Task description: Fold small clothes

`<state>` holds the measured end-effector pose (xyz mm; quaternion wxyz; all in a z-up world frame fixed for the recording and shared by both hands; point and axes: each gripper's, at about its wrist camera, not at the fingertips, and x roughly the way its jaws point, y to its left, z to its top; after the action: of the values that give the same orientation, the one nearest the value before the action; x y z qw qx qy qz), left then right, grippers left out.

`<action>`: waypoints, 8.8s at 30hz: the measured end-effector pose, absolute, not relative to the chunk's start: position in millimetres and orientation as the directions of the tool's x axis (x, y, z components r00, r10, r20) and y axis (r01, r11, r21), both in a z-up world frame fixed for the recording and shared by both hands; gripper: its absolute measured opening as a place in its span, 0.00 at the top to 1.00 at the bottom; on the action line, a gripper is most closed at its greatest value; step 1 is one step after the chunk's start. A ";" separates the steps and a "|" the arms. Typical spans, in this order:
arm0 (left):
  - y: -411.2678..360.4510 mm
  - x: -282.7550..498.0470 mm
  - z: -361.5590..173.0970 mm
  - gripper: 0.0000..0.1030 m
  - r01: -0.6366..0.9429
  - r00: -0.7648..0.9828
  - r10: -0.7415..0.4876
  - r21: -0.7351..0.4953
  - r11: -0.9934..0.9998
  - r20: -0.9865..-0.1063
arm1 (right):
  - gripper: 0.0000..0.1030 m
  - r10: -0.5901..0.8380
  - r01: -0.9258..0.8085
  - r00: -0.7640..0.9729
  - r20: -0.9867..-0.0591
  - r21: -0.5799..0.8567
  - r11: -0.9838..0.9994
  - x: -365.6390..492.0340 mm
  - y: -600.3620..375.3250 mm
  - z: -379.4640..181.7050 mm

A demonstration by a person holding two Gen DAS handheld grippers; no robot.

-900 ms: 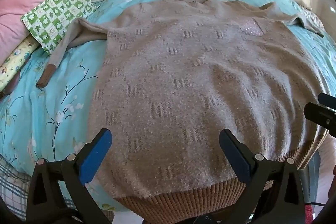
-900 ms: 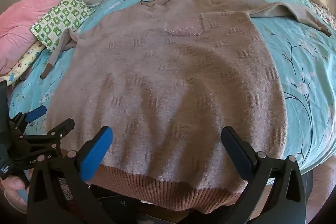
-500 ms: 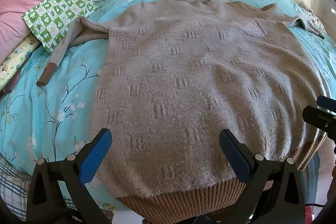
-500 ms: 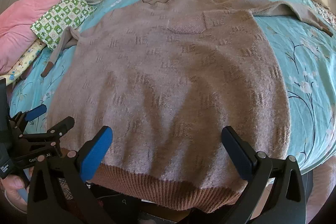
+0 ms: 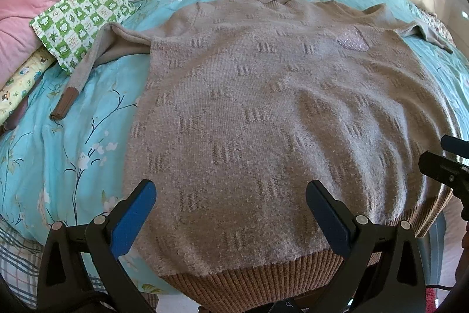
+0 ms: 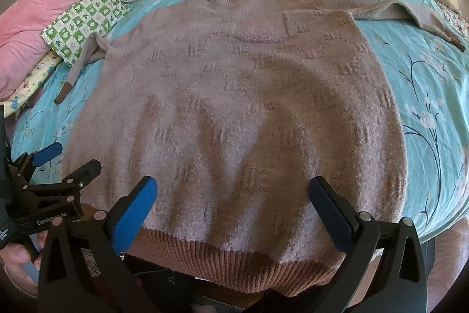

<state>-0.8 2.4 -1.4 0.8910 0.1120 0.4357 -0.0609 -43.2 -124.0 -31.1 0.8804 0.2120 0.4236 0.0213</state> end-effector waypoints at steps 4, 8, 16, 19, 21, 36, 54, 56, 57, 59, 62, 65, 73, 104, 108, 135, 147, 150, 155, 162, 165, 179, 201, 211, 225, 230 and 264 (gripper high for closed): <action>2.7 -0.6 -1.3 0.01 0.207 0.610 -0.009 0.149 0.967 -0.793 | 0.00 0.217 0.142 0.640 -0.737 0.391 0.909 -43.1 -124.0 -31.4; 2.1 -0.6 -1.4 0.01 0.207 0.612 -0.009 0.148 0.967 -0.791 | 0.00 0.218 0.140 0.641 -0.736 0.392 0.909 -42.9 -125.0 -31.2; 2.3 -1.0 -1.4 0.01 0.207 0.620 -0.013 0.147 0.967 -0.784 | 0.00 0.218 0.141 0.640 -0.737 0.391 0.910 -42.6 -125.0 -31.5; 2.2 -0.7 -1.4 0.01 0.207 0.622 -0.014 0.147 0.967 -0.783 | 0.00 0.219 0.140 0.640 -0.736 0.392 0.909 -42.6 -125.2 -31.4; 2.6 -0.3 -1.4 0.01 0.207 0.622 -0.016 0.144 0.968 -0.782 | 0.00 0.219 0.140 0.640 -0.736 0.393 0.909 -42.3 -125.2 -31.4; 3.5 7.3 -3.1 0.01 0.221 0.589 -0.053 0.098 0.970 -0.806 | 0.00 0.228 0.139 0.644 -0.731 0.404 0.904 -41.3 -126.9 -31.3; 2.8 66.2 4.6 0.01 0.250 0.577 -0.135 0.017 0.968 -0.806 | 0.00 0.162 0.290 0.682 -0.714 0.467 0.836 -30.0 -220.6 -34.5; 2.9 81.5 9.8 0.01 0.241 0.582 -0.134 0.013 0.970 -0.802 | 0.00 0.163 0.311 0.708 -0.687 0.510 0.802 -29.5 -247.2 -33.8; 3.1 88.8 11.7 0.01 0.234 0.581 -0.125 0.019 0.972 -0.804 | 0.00 0.151 0.328 0.714 -0.683 0.518 0.790 -28.0 -261.4 -34.1; 2.4 102.0 17.0 0.01 0.230 0.590 -0.124 0.019 0.973 -0.798 | 0.00 0.106 0.383 0.716 -0.690 0.514 0.767 -25.4 -292.0 -34.6; 0.6 122.8 23.9 0.01 0.224 0.602 -0.117 0.027 0.974 -0.790 | 0.00 0.036 0.446 0.736 -0.676 0.525 0.725 -21.4 -341.4 -33.6; -1.3 140.7 28.9 0.01 0.222 0.609 -0.125 0.017 0.975 -0.784 | 0.00 -0.059 0.523 0.735 -0.676 0.509 0.684 -12.4 -397.3 -35.6; -19.3 195.9 34.2 0.01 0.236 0.615 -0.126 0.029 0.971 -0.779 | 0.22 -0.163 0.642 0.711 -0.684 0.535 0.549 18.7 -521.2 -51.6; 3.6 205.4 22.4 0.01 0.255 0.560 -0.259 -0.133 0.958 -0.787 | 0.92 0.261 0.049 0.900 -0.348 0.678 0.734 155.1 -361.3 86.5; 19.9 200.3 17.8 0.01 0.246 0.549 -0.282 -0.171 0.954 -0.787 | 0.92 0.424 -0.065 0.830 -0.362 0.692 0.719 195.6 -279.6 77.3; -29.7 299.2 -13.2 0.01 0.305 0.428 -0.386 -0.271 0.913 -0.817 | 0.50 0.505 -0.010 0.793 -0.341 0.822 0.570 162.1 -237.1 12.4; 26.4 306.8 -12.2 0.92 0.201 0.517 -0.363 -0.302 0.932 -0.775 | 0.48 0.240 0.190 0.873 -0.425 0.749 0.635 103.5 -316.5 6.4; 36.9 303.5 -15.0 0.92 0.187 0.533 -0.382 -0.336 0.923 -0.755 | 0.48 0.195 0.260 0.854 -0.483 0.720 0.643 113.6 -334.3 -1.6; 47.0 291.6 -7.3 0.93 0.177 0.586 -0.389 -0.356 0.918 -0.711 | 0.48 0.160 0.315 0.811 -0.563 0.650 0.692 150.3 -358.4 -10.6; 36.5 289.1 -13.1 0.91 0.218 0.536 -0.390 -0.324 0.921 -0.749 | 0.47 0.231 0.279 0.732 -0.641 0.592 0.756 218.1 -372.3 -20.8; 36.0 297.8 -20.9 0.46 0.213 0.472 -0.434 -0.378 0.901 -0.768 | 0.47 0.269 0.264 0.707 -0.654 0.597 0.757 229.2 -373.6 -28.4; 26.4 302.9 -23.0 0.96 0.263 0.482 -0.465 -0.384 0.885 -0.742 | 0.92 0.208 0.286 0.762 -0.613 0.608 0.741 231.9 -399.6 -39.4; 24.1 274.8 17.0 0.95 0.356 0.602 -0.434 -0.261 0.897 -0.670 | 0.92 0.116 0.351 0.734 -0.669 0.520 0.779 245.4 -393.0 -27.0; 60.9 280.5 -4.5 0.57 0.198 0.536 -0.392 -0.340 0.919 -0.748 | 0.57 0.089 0.366 0.759 -0.645 0.536 0.761 197.2 -377.4 -4.5; 201.7 215.7 6.9 0.33 -0.126 0.626 -0.331 -0.511 0.850 -0.706 | 0.52 0.335 0.147 0.740 -0.584 0.625 0.766 129.3 -266.1 -13.2; 277.8 191.8 -12.5 0.33 -0.292 0.697 -0.375 -0.719 0.631 -0.612 | 0.52 0.354 0.127 0.733 -0.580 0.629 0.767 118.5 -248.9 -12.1; 210.3 244.0 102.3 0.94 -0.013 0.833 -0.260 -0.486 0.874 -0.489 | 0.52 0.384 0.090 0.716 -0.583 0.622 0.777 107.9 -231.5 -14.9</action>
<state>244.0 210.3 102.3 0.9262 -0.2419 0.2814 -0.0667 107.9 -231.5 -14.9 0.8683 0.3227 0.3672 0.0845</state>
